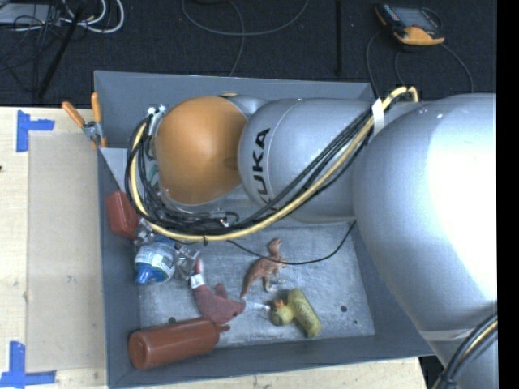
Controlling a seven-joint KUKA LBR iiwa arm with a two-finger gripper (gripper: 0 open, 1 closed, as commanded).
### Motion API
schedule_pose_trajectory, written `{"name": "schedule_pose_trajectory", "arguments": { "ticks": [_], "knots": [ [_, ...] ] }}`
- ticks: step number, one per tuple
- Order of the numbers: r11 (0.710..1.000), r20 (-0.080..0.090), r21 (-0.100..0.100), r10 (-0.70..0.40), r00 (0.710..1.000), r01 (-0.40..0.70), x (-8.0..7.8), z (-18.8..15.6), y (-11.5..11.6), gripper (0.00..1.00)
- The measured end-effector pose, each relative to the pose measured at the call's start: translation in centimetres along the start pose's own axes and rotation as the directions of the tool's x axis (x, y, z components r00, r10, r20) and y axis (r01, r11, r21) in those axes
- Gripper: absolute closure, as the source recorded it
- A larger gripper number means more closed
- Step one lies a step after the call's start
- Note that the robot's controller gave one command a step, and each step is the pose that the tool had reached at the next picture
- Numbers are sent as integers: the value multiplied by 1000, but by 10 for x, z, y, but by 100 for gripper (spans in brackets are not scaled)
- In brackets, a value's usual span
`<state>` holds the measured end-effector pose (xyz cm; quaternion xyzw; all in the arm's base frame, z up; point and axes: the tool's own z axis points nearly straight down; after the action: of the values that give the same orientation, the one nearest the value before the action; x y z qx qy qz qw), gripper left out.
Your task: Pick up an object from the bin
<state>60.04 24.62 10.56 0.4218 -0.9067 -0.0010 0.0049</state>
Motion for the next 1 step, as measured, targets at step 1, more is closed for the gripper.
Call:
{"name": "schedule_pose_trajectory", "arguments": {
  "ticks": [1],
  "knots": [
    [1000,10,6,1,1000,-1,-3,-15,-1,100]
  ]
}}
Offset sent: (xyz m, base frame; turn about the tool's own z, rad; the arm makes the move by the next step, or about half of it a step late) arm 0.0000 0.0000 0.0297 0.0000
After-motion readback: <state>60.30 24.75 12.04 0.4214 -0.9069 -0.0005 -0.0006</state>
